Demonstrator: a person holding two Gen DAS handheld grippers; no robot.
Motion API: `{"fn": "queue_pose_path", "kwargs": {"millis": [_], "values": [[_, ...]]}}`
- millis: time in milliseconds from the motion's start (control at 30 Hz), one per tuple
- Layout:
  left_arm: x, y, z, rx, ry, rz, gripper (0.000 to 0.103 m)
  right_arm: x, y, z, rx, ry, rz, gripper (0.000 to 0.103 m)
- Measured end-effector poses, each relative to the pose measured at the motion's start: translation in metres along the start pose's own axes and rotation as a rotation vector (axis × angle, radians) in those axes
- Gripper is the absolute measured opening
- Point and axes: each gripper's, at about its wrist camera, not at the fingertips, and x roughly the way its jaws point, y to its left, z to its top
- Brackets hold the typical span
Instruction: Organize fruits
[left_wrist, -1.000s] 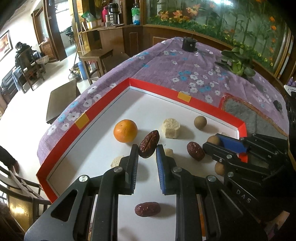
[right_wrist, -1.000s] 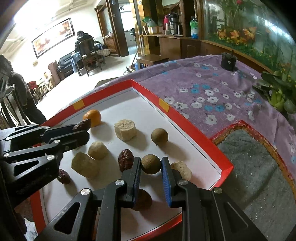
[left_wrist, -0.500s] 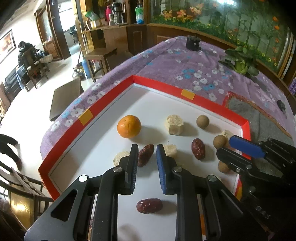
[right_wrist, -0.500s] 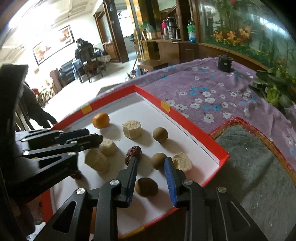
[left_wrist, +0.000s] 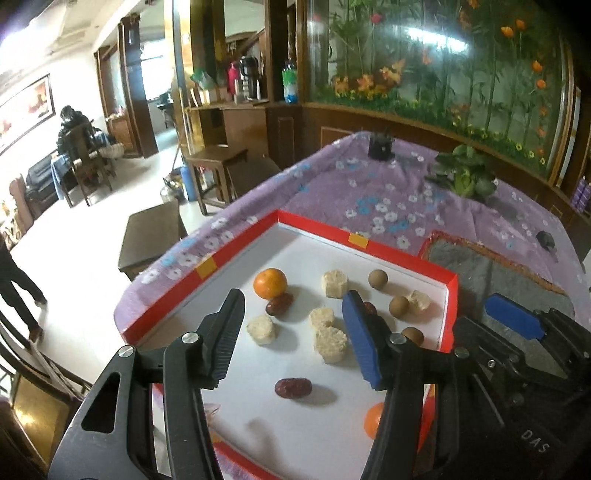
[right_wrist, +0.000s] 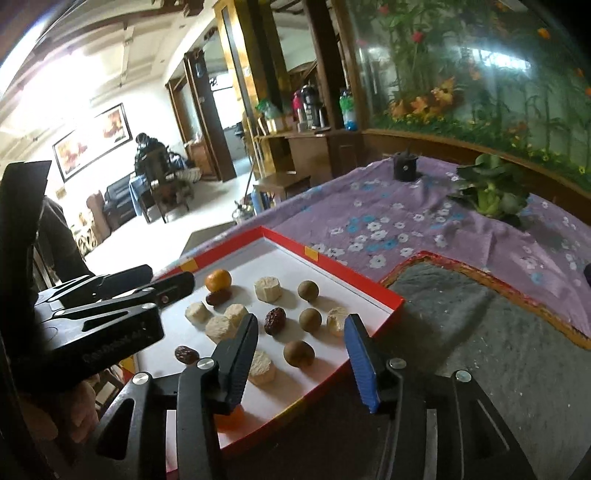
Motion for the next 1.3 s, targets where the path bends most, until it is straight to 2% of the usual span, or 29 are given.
{"fn": "queue_pose_path", "kwargs": {"millis": [500,1300], "values": [[-0.030,-0.011,-0.005,0.007,-0.029,-0.004,0.058,-0.033,0.006,-0.012,-0.013,-0.047,-0.001,0.049],[-0.031,-0.012,-0.005,0.006,-0.027,-0.007,0.058,-0.033,0.009,-0.014,-0.023,-0.036,0.003,0.050]]}}
